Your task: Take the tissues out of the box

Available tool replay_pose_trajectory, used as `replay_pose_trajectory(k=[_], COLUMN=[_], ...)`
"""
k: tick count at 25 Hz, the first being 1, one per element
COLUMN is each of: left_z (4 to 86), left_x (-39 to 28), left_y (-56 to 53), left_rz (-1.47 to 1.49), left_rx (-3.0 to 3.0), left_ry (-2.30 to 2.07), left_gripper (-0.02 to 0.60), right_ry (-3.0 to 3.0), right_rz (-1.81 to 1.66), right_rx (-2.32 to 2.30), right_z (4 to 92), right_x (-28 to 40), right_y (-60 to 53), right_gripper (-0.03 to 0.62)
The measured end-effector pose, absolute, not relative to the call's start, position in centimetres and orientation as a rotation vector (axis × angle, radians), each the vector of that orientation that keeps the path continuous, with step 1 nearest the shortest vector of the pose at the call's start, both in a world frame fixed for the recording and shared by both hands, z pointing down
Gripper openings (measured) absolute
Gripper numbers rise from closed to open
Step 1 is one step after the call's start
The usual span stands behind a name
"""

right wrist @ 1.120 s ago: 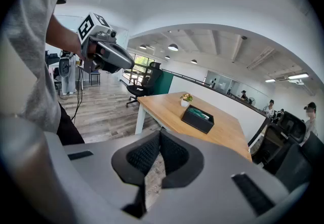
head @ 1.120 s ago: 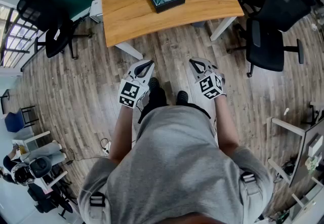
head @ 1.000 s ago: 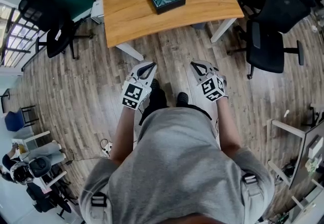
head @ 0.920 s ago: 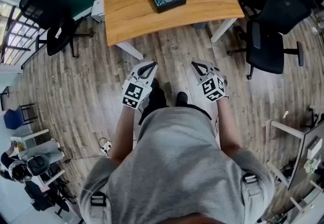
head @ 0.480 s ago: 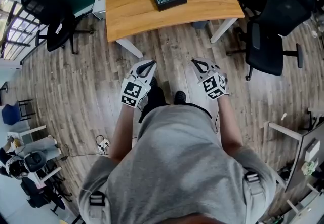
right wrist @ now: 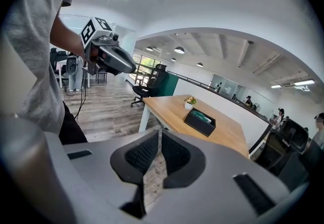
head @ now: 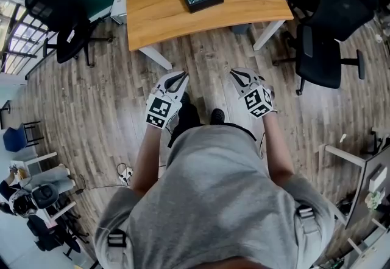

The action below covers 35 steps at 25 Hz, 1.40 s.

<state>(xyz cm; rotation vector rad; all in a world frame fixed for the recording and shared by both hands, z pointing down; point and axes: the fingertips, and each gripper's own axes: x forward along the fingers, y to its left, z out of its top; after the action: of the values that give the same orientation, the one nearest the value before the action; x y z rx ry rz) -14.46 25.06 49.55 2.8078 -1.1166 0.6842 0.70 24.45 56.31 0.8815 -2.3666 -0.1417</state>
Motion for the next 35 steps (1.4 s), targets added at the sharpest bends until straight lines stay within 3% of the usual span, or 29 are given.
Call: replay_pose_trajectory(k=[5,12,19,35], left_z=[49.7,49.8,49.8,50.6], left_x=[-14.3,-14.1,-14.3,-14.0], left_y=[25.0,25.4,25.9,25.5], left_rz=[0.695,0.689,0.676,0.64], left_rx=[2.814,2.804,2.785,2.759], left_ry=[-1.104,-1.091,-1.104,-1.108], left_gripper=[0.039,0.14,0.192,0.255], right_ry=[-2.366,-2.411,-2.413,-2.385], right_rz=[-0.133,-0.125,-0.112,-0.078], right_rx=[0.892,0.974,0.981,0.932], right_z=[56.4,55.1,55.3,57.2], right_x=[1.4,2.6,2.8,3.1], right_y=[24.5,23.7,24.0,23.3], right_gripper=[0.057,0.146,0.244,0.308])
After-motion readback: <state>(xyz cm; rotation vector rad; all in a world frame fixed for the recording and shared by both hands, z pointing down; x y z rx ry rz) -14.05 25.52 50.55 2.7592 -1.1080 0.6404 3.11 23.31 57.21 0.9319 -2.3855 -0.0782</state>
